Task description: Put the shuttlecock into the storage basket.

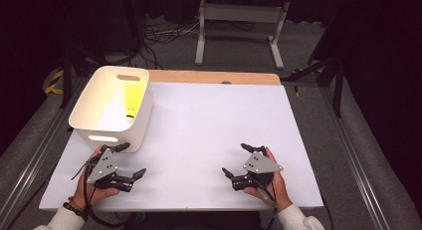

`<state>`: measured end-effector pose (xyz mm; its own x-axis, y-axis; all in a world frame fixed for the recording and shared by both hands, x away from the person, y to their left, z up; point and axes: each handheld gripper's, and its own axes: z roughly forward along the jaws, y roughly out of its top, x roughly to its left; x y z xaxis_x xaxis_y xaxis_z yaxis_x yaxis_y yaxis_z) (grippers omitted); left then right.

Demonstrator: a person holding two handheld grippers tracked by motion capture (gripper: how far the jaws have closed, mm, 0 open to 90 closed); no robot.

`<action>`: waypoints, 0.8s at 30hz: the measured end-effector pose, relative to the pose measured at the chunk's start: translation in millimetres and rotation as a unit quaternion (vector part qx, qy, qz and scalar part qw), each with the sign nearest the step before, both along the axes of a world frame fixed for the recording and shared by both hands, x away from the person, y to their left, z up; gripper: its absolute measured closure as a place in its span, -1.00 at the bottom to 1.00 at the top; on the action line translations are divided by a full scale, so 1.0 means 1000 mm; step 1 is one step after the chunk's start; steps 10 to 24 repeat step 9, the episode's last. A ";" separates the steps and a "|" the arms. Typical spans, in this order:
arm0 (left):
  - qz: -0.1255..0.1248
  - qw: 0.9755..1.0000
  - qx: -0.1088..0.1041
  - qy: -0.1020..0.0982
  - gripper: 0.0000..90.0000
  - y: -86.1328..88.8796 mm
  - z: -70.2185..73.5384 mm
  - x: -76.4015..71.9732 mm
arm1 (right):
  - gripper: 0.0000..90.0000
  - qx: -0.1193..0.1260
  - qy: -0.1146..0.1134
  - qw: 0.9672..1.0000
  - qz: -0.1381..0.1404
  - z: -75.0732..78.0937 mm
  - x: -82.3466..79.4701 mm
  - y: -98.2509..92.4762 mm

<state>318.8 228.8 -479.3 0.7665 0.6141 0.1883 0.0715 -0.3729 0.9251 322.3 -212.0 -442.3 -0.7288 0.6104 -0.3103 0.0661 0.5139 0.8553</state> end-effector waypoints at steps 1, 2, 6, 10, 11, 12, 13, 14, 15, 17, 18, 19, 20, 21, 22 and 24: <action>-0.001 1.000 0.001 0.001 -0.89 0.000 0.000 0.000 | -0.88 0.000 0.000 1.000 0.000 0.000 0.000 0.000; -0.001 1.000 0.004 0.000 -0.89 -0.001 0.000 0.001 | -0.88 -0.001 0.000 1.000 0.000 0.000 0.000 0.000; -0.002 1.000 0.008 0.005 -0.89 -0.002 -0.002 0.002 | -0.88 -0.003 0.002 1.000 -0.002 -0.001 0.001 -0.001; -0.002 1.000 0.009 0.011 -0.88 -0.003 -0.004 0.003 | -0.88 0.000 0.005 1.000 -0.001 -0.001 0.003 -0.001; -0.002 1.000 0.009 0.011 -0.88 -0.003 -0.004 0.003 | -0.88 0.000 0.005 1.000 -0.001 -0.001 0.003 -0.001; -0.002 1.000 0.009 0.011 -0.88 -0.003 -0.004 0.003 | -0.88 0.000 0.005 1.000 -0.001 -0.001 0.003 -0.001; -0.002 1.000 0.009 0.011 -0.88 -0.003 -0.004 0.003 | -0.88 0.000 0.005 1.000 -0.001 -0.001 0.003 -0.001; -0.002 1.000 0.009 0.011 -0.88 -0.003 -0.004 0.003 | -0.88 0.000 0.005 1.000 -0.001 -0.001 0.003 -0.001; -0.002 1.000 0.009 0.011 -0.88 -0.003 -0.004 0.003 | -0.88 0.000 0.005 1.000 -0.001 -0.001 0.003 -0.001; -0.002 1.000 0.009 0.011 -0.88 -0.003 -0.004 0.003 | -0.88 0.000 0.005 1.000 -0.001 -0.001 0.003 -0.001; -0.002 1.000 0.009 0.011 -0.88 -0.003 -0.004 0.003 | -0.88 0.000 0.005 1.000 -0.001 -0.001 0.003 -0.001; -0.002 1.000 0.009 0.011 -0.88 -0.003 -0.004 0.003 | -0.88 0.000 0.005 1.000 -0.001 -0.001 0.003 -0.001; -0.002 1.000 0.009 0.011 -0.88 -0.003 -0.004 0.003 | -0.88 0.000 0.005 1.000 -0.001 -0.001 0.003 -0.001; -0.002 1.000 0.009 0.011 -0.88 -0.003 -0.004 0.003 | -0.88 0.000 0.005 1.000 -0.001 -0.001 0.003 -0.001; -0.002 1.000 0.009 0.011 -0.88 -0.003 -0.004 0.003 | -0.88 0.000 0.005 1.000 -0.001 -0.001 0.003 -0.001; -0.002 1.000 0.009 0.011 -0.88 -0.003 -0.004 0.003 | -0.88 0.000 0.005 1.000 -0.001 -0.001 0.003 -0.001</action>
